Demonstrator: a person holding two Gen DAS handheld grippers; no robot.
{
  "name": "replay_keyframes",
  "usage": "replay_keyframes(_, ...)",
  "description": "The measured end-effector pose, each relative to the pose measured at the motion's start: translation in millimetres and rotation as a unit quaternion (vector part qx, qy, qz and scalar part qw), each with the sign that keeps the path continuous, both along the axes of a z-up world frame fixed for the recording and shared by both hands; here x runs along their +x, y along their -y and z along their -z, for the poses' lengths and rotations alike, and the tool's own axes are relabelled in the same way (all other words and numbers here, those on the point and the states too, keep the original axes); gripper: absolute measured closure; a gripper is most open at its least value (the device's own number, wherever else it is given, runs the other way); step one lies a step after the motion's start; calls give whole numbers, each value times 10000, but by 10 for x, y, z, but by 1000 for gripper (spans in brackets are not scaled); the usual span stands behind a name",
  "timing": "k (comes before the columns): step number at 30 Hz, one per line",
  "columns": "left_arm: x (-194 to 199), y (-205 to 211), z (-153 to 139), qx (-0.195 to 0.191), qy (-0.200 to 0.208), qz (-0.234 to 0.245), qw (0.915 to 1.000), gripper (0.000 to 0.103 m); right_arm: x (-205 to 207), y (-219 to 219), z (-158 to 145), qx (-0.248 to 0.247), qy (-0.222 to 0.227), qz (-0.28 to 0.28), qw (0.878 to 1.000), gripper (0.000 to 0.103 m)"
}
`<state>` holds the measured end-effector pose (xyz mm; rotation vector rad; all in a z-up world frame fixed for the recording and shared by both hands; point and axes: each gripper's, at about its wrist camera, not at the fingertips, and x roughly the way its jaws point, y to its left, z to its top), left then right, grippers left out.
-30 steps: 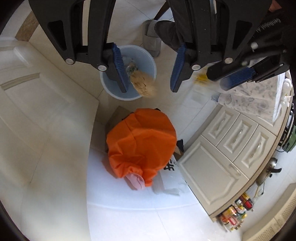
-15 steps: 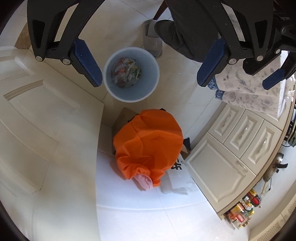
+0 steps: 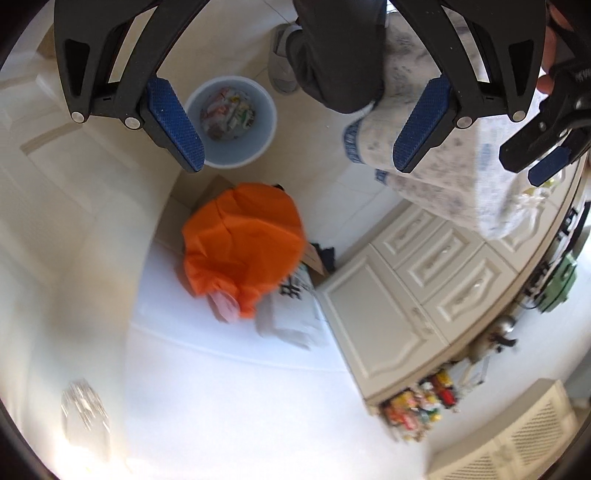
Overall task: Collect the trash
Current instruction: 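Return both tools to the table over the remaining trash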
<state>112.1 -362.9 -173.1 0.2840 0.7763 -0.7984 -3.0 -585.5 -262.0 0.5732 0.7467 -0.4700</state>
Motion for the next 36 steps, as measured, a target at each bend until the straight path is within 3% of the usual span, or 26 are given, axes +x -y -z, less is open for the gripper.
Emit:
replay_keyframes(9, -101, -1220, -552, -635, 313, -686, 9951, 1, 354, -752, -650, -513, 513, -709, 9948, 0)
replay_keyframes(15, -293, -2078, -892, -1018, 680, -1146, 9858, 1, 649, -1310, -993, -786, 815, -1312, 9849, 0)
replay_keyframes(24, -583, -3189, -1132, -1307, 1266, -2012, 9625, 1, 997, -2147, -1406, -1077, 1285, -2117, 9628, 0)
replay_keyframes(30, -639, -3561, -1212, -1439, 1424, -2554, 9454, 1, 1197, -2696, -1607, -1318, 1485, -2619, 9444, 0)
replay_keyframes(36, -712, -3900, -1110, -1420, 1501, -2988, 9317, 1, 1310, -3094, -1635, -1515, 1525, -3015, 9289, 0)
